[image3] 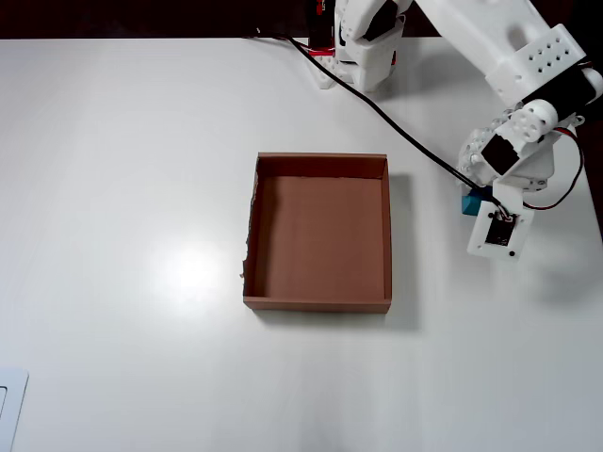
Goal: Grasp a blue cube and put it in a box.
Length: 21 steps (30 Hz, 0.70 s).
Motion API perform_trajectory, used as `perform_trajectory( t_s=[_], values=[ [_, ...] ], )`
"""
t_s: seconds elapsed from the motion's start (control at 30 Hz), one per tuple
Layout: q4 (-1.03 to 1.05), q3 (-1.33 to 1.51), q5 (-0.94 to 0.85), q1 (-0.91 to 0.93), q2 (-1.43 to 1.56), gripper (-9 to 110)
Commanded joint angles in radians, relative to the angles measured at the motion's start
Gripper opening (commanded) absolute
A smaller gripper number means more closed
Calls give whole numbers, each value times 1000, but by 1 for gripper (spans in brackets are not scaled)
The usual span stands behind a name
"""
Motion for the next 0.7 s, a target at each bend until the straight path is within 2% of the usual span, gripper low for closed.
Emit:
perform_trajectory(
  t_s=[0.0, 0.67],
  values=[
    [-11, 0, 6, 3, 31, 14],
    [83, -67, 11, 87, 216, 13]
  ],
)
